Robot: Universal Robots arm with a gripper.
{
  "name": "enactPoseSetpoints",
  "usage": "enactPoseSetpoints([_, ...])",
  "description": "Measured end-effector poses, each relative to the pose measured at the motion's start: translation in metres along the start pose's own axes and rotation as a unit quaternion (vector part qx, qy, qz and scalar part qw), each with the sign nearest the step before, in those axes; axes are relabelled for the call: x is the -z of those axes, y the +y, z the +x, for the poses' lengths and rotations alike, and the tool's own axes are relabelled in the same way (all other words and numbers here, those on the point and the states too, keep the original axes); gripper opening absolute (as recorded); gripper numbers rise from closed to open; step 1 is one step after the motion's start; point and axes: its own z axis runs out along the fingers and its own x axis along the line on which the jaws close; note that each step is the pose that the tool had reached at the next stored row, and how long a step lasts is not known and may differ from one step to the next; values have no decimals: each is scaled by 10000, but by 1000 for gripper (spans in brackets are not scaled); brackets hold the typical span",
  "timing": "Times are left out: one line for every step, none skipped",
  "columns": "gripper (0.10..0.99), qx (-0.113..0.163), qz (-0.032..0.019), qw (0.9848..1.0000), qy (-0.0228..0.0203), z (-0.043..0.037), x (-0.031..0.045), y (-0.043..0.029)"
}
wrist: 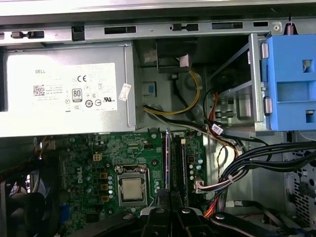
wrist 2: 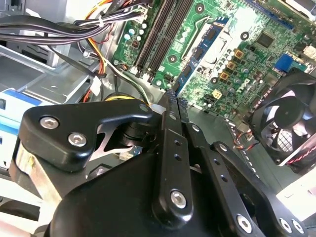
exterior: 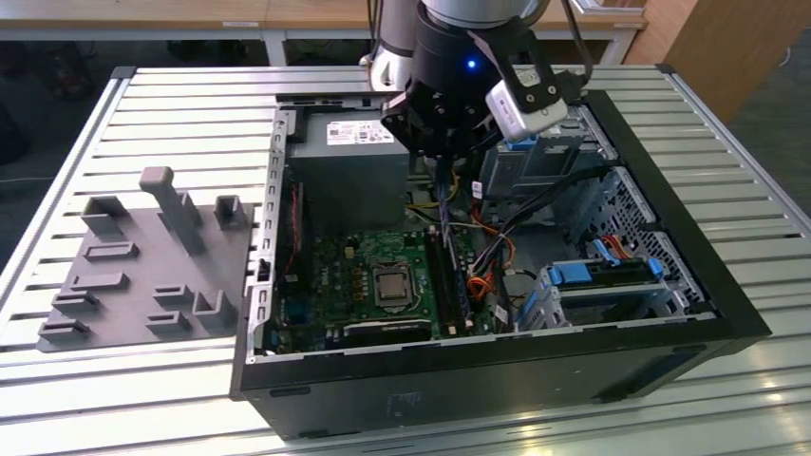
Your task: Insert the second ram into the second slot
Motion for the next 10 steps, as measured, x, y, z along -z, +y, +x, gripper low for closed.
enactPoseSetpoints([122,18,0,10000,1,0,-8,-4])
enactPoseSetpoints([122,29,0,10000,1,0,-16,-6])
enactPoseSetpoints([122,32,0,10000,1,0,-24,-8])
enactPoseSetpoints([122,33,0,10000,1,0,-33,-8])
enactPoseSetpoints([122,34,0,10000,1,0,-42,-9])
enactPoseSetpoints([122,34,0,10000,2,0,-49,-9])
enactPoseSetpoints([122,34,0,10000,2,0,-56,-10])
enactPoseSetpoints([122,33,0,10000,2,0,-63,-10])
enactPoseSetpoints([122,33,0,10000,2,0,-70,-10])
enactPoseSetpoints([122,33,0,10000,2,0,-77,-10])
